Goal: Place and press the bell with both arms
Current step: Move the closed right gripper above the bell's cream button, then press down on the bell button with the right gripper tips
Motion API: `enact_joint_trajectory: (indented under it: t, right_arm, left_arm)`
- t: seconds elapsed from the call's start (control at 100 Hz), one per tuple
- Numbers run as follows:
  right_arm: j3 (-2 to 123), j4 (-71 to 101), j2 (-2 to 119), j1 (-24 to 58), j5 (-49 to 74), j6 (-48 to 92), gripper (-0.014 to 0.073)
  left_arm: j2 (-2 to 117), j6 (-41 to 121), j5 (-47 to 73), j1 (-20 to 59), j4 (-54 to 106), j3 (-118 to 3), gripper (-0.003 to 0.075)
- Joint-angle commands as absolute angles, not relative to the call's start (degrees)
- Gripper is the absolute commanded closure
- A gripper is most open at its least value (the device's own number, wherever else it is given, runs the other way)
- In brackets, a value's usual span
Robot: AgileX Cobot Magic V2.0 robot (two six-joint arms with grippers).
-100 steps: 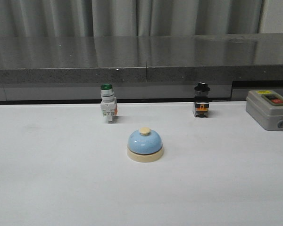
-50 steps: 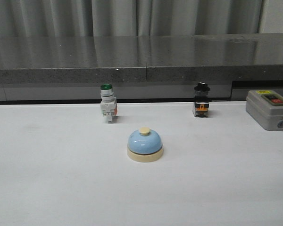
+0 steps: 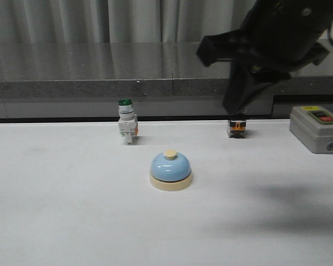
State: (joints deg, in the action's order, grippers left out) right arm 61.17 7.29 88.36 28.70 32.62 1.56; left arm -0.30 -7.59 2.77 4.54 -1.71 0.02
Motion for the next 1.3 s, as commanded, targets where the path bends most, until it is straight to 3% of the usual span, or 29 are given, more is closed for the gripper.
enact_joint_trajectory:
  t: [0.0, 0.48, 1.29]
  right_arm:
    - [65.61, 7.7, 90.29, 30.26, 29.32, 1.84, 0.0654]
    - [77.74, 7.7, 104.49, 33.68, 30.61, 1.84, 0.0654]
    - [78.34, 5.6, 106.99, 33.61, 32.34, 1.84, 0.0654]
  left_arm:
    - [-2.06, -8.31, -1.3, 4.41, -1.71, 2.39, 0.0741]
    - [-2.06, -8.31, -1.3, 4.41, -1.71, 2.39, 0.0741]
    - [-2.06, -8.31, -1.3, 4.41, -1.71, 2.39, 0.0741]
